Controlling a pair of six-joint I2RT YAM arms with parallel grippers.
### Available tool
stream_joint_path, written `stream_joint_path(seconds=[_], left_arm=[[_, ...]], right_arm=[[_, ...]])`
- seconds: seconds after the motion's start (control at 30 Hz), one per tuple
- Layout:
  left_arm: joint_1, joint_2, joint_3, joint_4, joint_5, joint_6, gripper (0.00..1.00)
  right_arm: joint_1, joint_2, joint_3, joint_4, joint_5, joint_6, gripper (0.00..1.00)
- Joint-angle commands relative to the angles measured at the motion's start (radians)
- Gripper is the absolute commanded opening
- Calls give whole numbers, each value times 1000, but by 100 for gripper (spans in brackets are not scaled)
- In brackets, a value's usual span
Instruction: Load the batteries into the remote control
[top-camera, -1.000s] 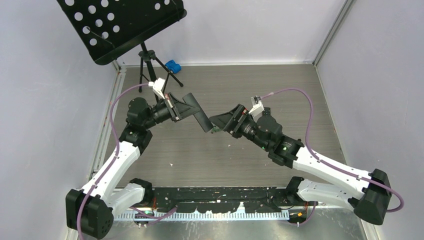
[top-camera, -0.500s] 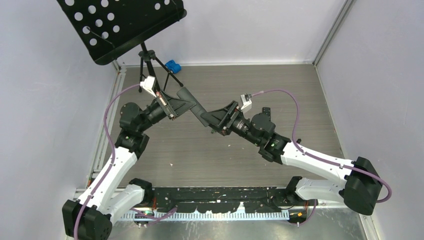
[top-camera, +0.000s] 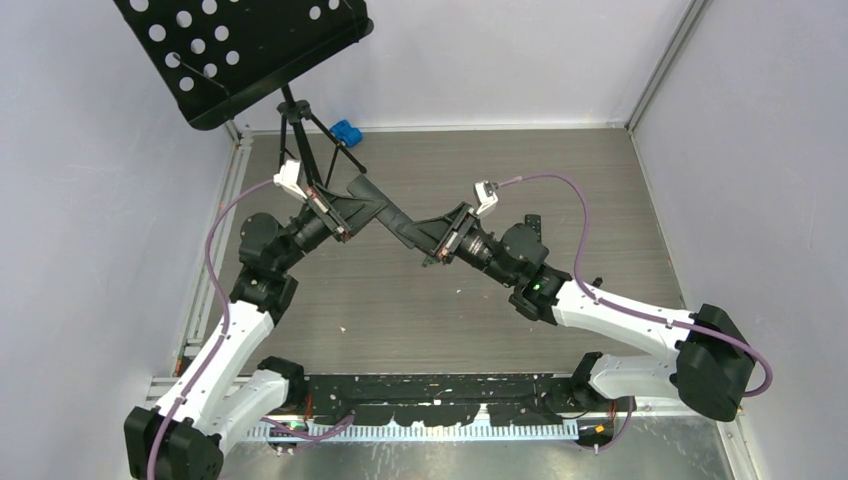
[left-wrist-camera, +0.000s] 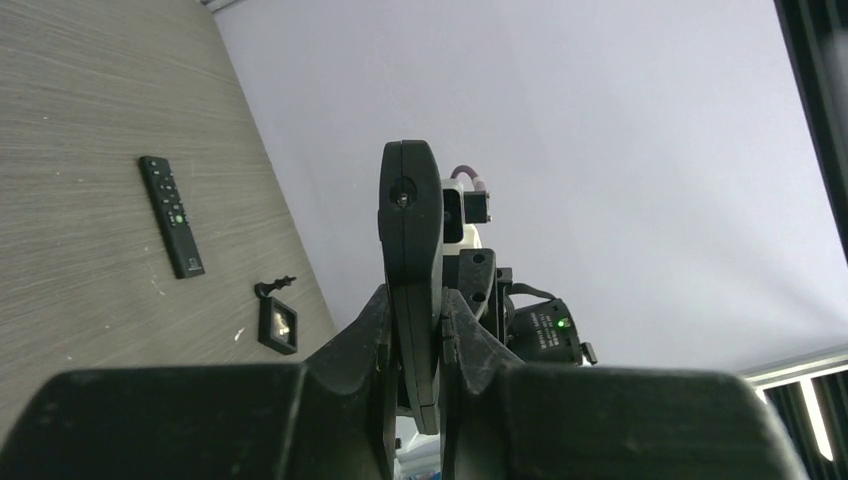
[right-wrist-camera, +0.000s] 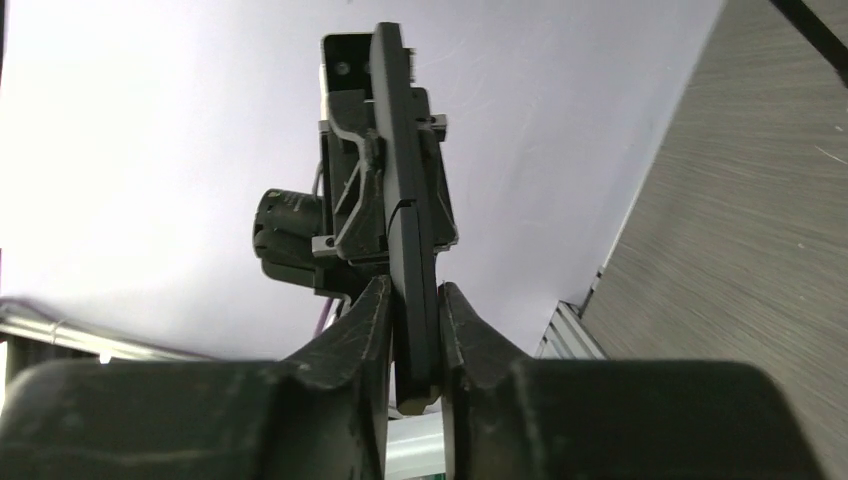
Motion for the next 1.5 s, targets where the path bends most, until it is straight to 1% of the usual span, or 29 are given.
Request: stream_joint_path(seconds=[0.0,0.03,0.07,0.13,0.27,0.3,0.33,0.4,0.43,0.5,0.53,0.67,0.73,0.83,1.03,1.1,1.17,1.23,1.33,1.47], left_arm=[[-1,-52,20,85,-61,-19,0],[-1,-56,20,76,-75,-22,0],[-1,-60,20,63,-91,-27,0],[-1,-68,10,42,-128,-36,0],[-1,-68,-9,54,-171,-52,0],[-1,-63,-15,64,-175,-57,0],[-1,-57,-18,71,-174,-59,0],[-1,-37,-16,78,-157,-59,0],[-1,-24,-16,85,-147,-60,0],[1,-2,-19,96,-128,-36,0],[1,2,-12,71,-125,-10,0],[1,13,10,-11,-119,73,0],[1,18,12,-17,-115,94,0],[1,24,18,-56,-126,144,0],[1,30,27,-104,-133,225,0],[1,38,48,-126,-125,280,0],[1,47,89,-201,-118,358,0],[1,58,118,-235,-103,396,0],[1,76,133,-250,-79,422,0],[1,89,138,-271,-68,441,0]], right_arm=[[-19,12,-87,91,-8,-71,18],[-29,11,-113,137,-17,-76,11],[-41,11,-142,183,-28,-78,7],[-76,4,-178,223,-51,-58,1],[-117,-15,-214,266,-92,-37,0],[-122,-20,-216,264,-95,-36,4],[-125,-22,-214,253,-97,-37,11],[-126,-22,-189,201,-100,-41,27],[-127,-19,-171,156,-100,-43,34],[-127,-12,-137,76,-96,-45,41],[-127,-6,-124,58,-99,-47,42],[-128,12,-92,1,-103,-37,45],[-130,19,-87,6,-110,-22,44],[-130,19,-79,-15,-117,-9,39],[-130,-4,-28,-158,-123,-18,31],[-130,-4,-15,-176,-132,-20,26],[-131,1,0,-192,-145,-23,22],[-131,5,8,-195,-151,-21,18],[-130,9,14,-195,-151,-17,15],[-131,16,19,-193,-161,-1,14]])
